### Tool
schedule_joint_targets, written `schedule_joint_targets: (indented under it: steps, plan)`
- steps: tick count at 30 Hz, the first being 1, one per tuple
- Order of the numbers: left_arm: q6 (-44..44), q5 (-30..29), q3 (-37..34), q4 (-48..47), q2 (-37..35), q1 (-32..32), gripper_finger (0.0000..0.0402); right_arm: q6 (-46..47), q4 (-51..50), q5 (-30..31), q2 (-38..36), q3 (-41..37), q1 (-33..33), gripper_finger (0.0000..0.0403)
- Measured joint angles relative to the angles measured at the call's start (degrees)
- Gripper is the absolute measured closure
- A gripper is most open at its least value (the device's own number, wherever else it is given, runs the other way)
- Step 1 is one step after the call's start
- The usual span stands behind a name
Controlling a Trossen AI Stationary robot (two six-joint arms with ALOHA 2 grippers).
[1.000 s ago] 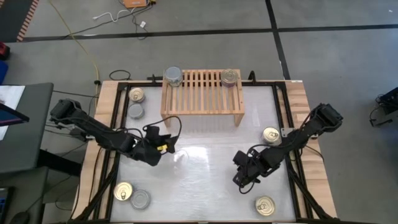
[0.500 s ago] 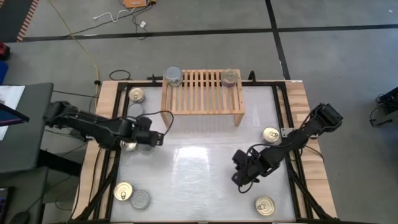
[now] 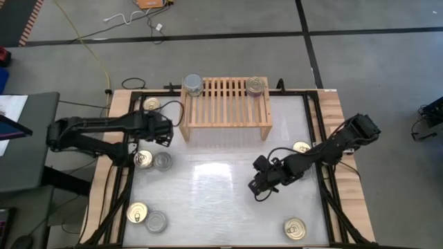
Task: Stack canned seafood by type on shelf
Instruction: Move the green tuna can to the center of the table
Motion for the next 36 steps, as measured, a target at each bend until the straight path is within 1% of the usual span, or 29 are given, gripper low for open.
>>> schedule_joint_targets:
  steps: [2,4,8,11,15,18,23,28,33,36]
  plan:
    - [2.7,0.0,0.0,0.0,0.0,1.9,0.0187,0.0,0.5,0.0,0.0,0.0,-0.7,0.0372]
    - [3.7,1.0,0.0,-0.1,0.0,3.4,0.0187,0.0,1.8,0.0,0.0,0.0,-1.3,0.0372]
    - [4.0,7.3,0.0,0.3,0.0,4.1,0.0187,0.0,2.9,0.0,0.0,0.0,-2.0,0.0372]
    - [3.9,9.4,0.0,1.4,0.0,0.7,0.0187,0.0,2.8,0.0,0.0,0.0,-2.5,0.0372]
    - [-0.5,9.9,0.0,2.1,0.3,-5.2,0.0187,0.0,2.8,0.2,0.0,0.0,-2.8,0.0372]
    - [-3.7,9.8,0.0,2.7,2.2,-9.7,0.0187,-0.3,2.8,0.2,0.0,0.0,-2.8,0.0372]
    - [-8.4,10.0,0.0,6.0,8.5,-15.8,0.0187,-1.5,2.8,0.2,0.0,0.0,-2.7,0.0372]
    - [-15.0,12.7,0.0,5.5,15.4,-20.5,0.0187,-2.1,2.8,0.2,0.0,0.0,-2.0,0.0372]
    - [-20.6,14.3,0.5,7.1,20.2,-25.0,0.0187,-3.6,2.8,0.2,0.0,0.0,-0.7,0.0372]
    - [-23.5,15.3,3.4,10.2,22.5,-27.9,0.0187,-4.5,2.8,0.2,0.0,0.0,0.2,0.0372]
